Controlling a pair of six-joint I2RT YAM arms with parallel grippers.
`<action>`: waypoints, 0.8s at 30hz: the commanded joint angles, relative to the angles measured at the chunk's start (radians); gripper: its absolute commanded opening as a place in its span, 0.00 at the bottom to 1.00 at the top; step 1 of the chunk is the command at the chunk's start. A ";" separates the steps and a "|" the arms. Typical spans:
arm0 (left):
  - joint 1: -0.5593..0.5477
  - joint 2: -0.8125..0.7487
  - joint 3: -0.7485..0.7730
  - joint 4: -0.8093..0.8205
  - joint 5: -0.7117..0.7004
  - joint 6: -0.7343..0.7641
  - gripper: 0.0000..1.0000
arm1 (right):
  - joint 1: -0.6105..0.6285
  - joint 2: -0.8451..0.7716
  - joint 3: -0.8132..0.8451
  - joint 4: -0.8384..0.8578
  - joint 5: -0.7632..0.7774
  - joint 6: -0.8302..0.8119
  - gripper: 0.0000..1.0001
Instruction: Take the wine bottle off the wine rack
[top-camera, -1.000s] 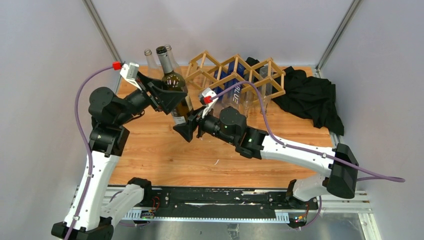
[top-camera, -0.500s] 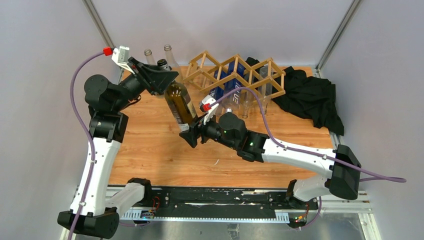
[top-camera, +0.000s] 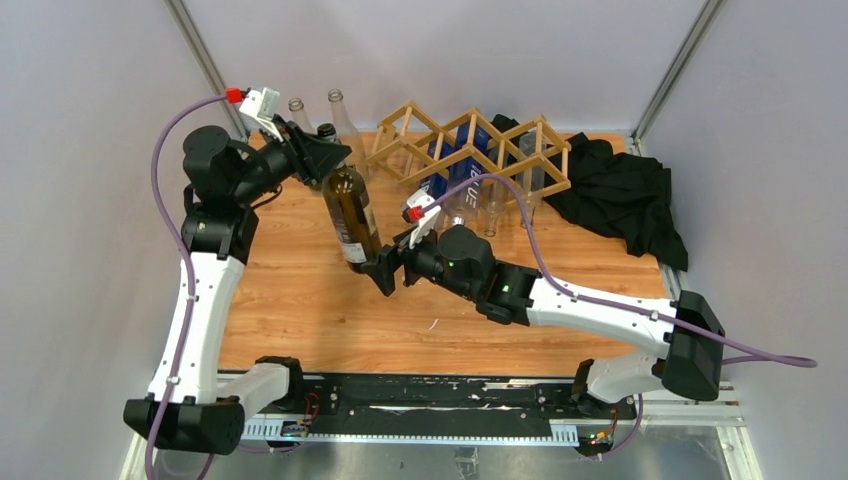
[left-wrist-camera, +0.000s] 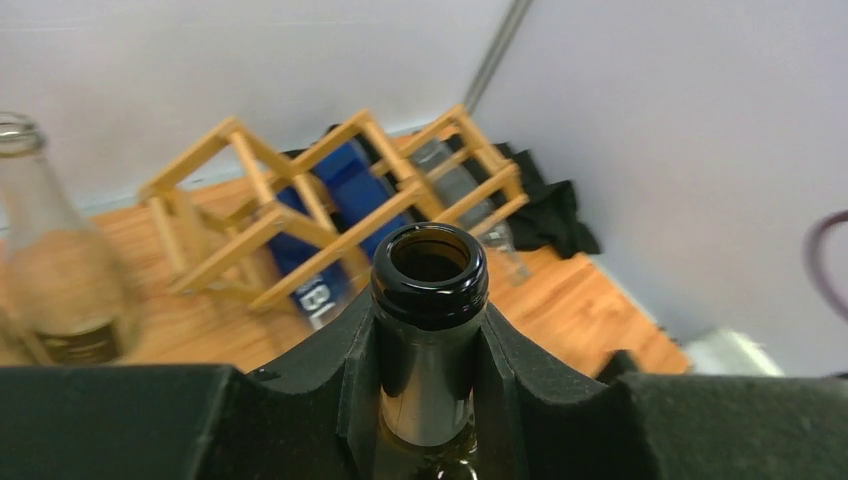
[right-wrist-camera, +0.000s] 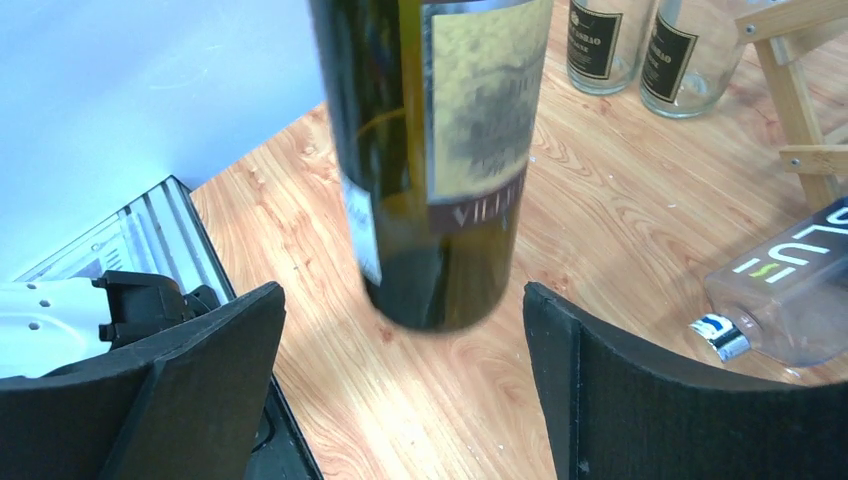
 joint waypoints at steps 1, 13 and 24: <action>0.028 0.045 0.092 -0.025 -0.076 0.214 0.00 | 0.012 -0.064 -0.019 -0.091 0.067 0.033 0.93; 0.054 0.129 -0.004 0.215 -0.215 0.423 0.00 | 0.009 -0.207 -0.058 -0.605 0.160 0.269 0.97; 0.061 0.285 -0.055 0.446 -0.214 0.432 0.00 | -0.002 -0.205 0.066 -0.693 0.357 0.080 0.98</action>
